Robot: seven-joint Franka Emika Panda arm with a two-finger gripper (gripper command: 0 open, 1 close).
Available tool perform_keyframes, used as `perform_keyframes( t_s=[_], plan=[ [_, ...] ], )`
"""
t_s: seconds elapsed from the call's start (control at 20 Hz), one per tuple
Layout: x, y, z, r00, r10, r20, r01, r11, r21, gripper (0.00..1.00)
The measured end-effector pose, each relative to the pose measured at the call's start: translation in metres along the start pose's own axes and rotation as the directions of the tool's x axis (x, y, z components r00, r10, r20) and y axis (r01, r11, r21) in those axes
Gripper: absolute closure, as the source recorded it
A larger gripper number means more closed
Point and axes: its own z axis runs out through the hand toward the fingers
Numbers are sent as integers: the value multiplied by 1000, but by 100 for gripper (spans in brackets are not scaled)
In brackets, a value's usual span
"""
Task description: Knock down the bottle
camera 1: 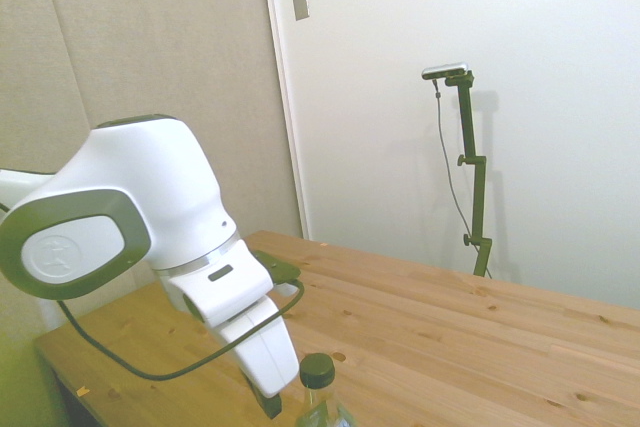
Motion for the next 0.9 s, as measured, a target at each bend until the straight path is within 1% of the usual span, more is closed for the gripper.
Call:
perform_keyframes(
  t_s=[0.3,0.5,0.6,0.8,0.9],
  plan=[
    [39,-16,-2,999,50,-7,-50,999,-11,100],
    [79,-36,-1,996,86,-21,-86,996,-20,100],
    [100,-45,4,995,100,-24,-100,995,-28,100],
    [138,-57,27,991,129,-30,-131,991,-40,100],
    [152,-60,35,989,145,-39,-147,989,-28,100]
  ],
)
